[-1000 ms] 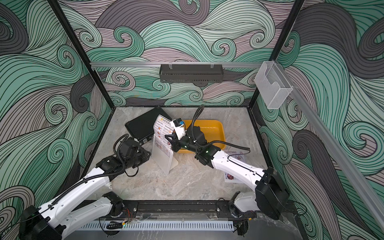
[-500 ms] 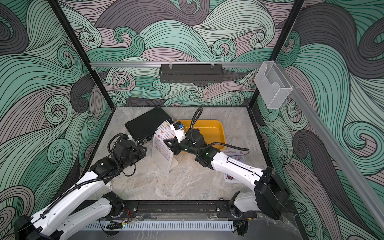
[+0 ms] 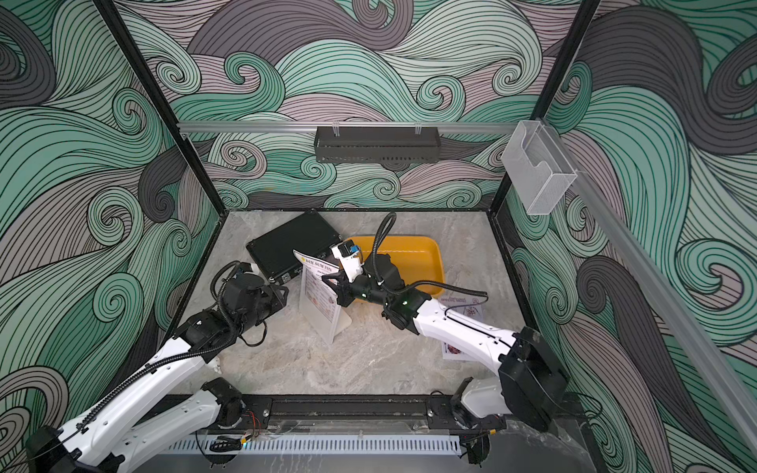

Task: Replace the menus in the menu holders
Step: Insert the menu into the menu holder.

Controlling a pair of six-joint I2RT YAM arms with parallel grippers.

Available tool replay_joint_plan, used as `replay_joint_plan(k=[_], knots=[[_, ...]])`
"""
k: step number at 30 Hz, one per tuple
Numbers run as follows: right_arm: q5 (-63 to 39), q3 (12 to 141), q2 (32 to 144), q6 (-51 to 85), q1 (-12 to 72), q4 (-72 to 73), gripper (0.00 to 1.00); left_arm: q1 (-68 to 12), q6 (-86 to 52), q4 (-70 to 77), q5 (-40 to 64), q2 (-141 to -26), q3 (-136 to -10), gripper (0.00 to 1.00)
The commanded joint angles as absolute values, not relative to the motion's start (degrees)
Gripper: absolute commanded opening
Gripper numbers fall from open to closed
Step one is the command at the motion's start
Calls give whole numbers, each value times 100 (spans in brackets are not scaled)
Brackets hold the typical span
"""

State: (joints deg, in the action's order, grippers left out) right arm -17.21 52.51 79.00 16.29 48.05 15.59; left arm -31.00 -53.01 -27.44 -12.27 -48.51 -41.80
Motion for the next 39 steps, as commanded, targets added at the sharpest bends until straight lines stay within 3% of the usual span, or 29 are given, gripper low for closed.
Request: replay_joint_plan(k=[1,5,12,17,22,25,30,39], knots=[[-1695,5377,7835,1418,4807,1368,18,-3111,-5173,-2782,-1460,-4821,-4488,29],[-1459,5705,7628,1125,4773,1057,21,-3111,-5065,-2786,-1469,-4929,-4753,29],[-1508,5465,7626,1226,4768,1081,4,-3111,-5044,-2848,-1418,-5060,-5271,31],[-1679,5253,7837,1432,4834,1149,2,-3103,-5035,-2767,-1129,-5375,-5862,40],[-1646,5233,7749,1343,4838,1027,7,-3109,-4991,-2582,-507,-5973,-6536,46],[-1557,5266,7596,1255,4831,878,25,-3110,-5132,-2634,-109,-6527,-6999,48],[-1317,5252,7267,1212,4808,757,28,-3133,-5312,-2769,373,-7354,-7720,51],[-1614,5206,7507,1393,4807,848,5,-3207,-5611,-2957,684,-7973,-8259,51]])
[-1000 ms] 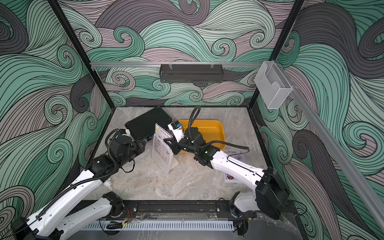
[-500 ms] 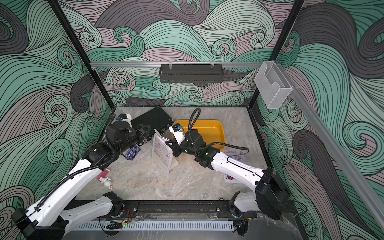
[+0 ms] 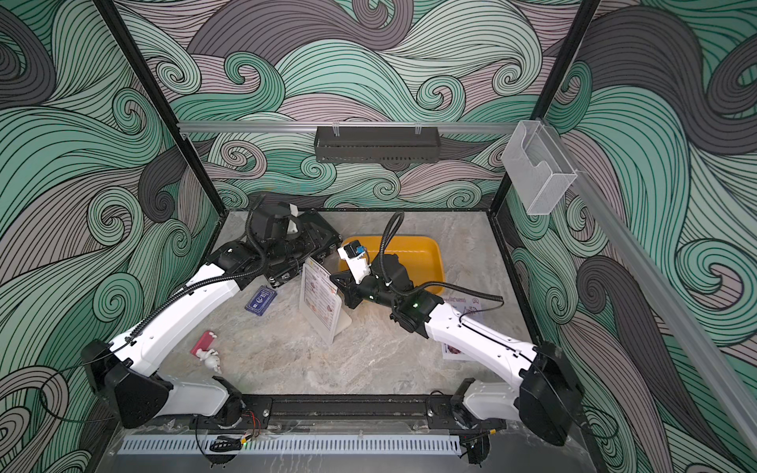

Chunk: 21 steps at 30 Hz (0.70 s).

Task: Replace the menus in the menu holders
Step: Insert the menu into the menu holder.

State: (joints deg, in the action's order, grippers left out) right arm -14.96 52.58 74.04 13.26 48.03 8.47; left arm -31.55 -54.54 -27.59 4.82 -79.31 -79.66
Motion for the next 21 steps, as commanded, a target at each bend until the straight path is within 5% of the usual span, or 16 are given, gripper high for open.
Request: replay_joint_plan(k=[1,6,9,12,21], knots=[[-1616,5180,7526,1399,4807,844,4,-3224,-5631,-2970,699,-7989,-8270,51],[-1652,5168,7474,1341,4801,746,10,-3326,-5844,-3157,618,-8031,-8266,51],[-1431,5225,7255,1259,4798,546,41,-3422,-5960,-3416,495,-8016,-8223,50],[-949,5167,6882,1132,4779,384,58,-3502,-6007,-3574,359,-7954,-8125,50],[-136,4734,5915,913,4746,11,61,-3605,-6061,-3985,367,-8094,-8042,48]])
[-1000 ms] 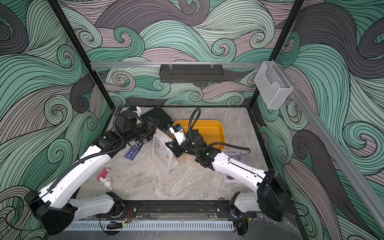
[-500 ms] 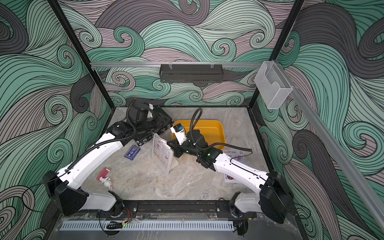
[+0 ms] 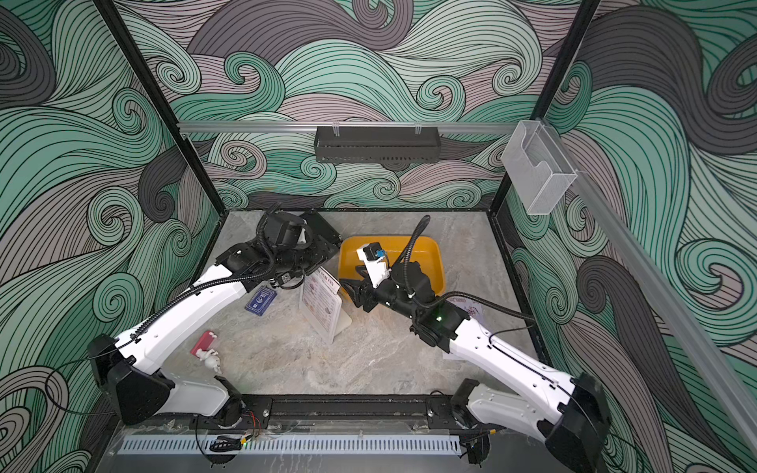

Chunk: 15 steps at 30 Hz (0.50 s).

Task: Replace the menus in the menu holders
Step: Insert the menu into the menu holder.

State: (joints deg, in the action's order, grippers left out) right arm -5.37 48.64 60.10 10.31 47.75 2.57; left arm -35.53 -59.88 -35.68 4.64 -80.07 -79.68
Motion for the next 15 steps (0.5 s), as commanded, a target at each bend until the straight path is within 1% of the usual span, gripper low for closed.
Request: replay_joint_plan(k=[1,15], knots=[[-94,4714,5861,921,4746,-17,61,-3627,-6058,-4073,349,-8096,-8045,48],[1,4517,5618,1056,4741,-44,61,-3748,-5895,-4280,343,-8032,-7677,47]])
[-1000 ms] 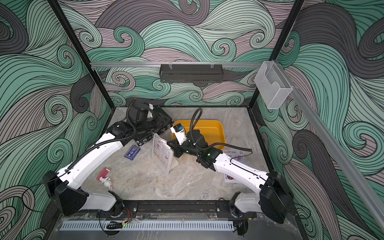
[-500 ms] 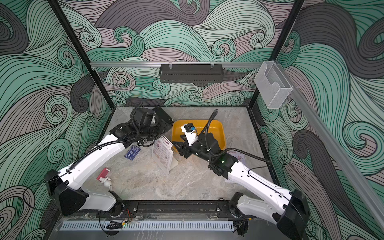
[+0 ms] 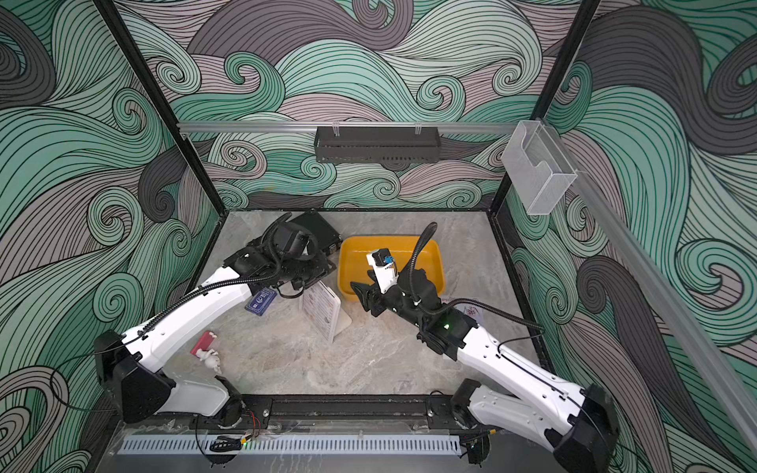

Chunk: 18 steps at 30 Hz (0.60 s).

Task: Replace the menus in the menu holders
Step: Insert the menu into the menu holder, then adjust the menu holder at the center of the board.

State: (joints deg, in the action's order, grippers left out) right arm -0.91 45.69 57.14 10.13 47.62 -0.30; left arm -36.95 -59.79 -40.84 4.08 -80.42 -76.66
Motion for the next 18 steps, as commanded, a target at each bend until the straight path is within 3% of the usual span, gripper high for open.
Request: replay_joint_plan(k=[1,5,9,13,18], knots=[[-14,4508,5612,1067,4738,-52,61,-3757,-5857,-4275,367,-8041,-7674,47],[-216,4516,5558,1097,4733,-138,64,-3770,-5669,-4221,444,-8029,-7699,46],[-1073,4497,5543,1221,4746,-289,66,-3771,-5419,-3931,102,-7772,-7710,47],[-1728,4395,5885,1480,4879,-274,70,-3762,-5023,-3589,-908,-7266,-7502,48],[-1795,4480,6640,1597,5044,22,72,-3529,-5103,-3412,-2029,-6381,-6669,50]])
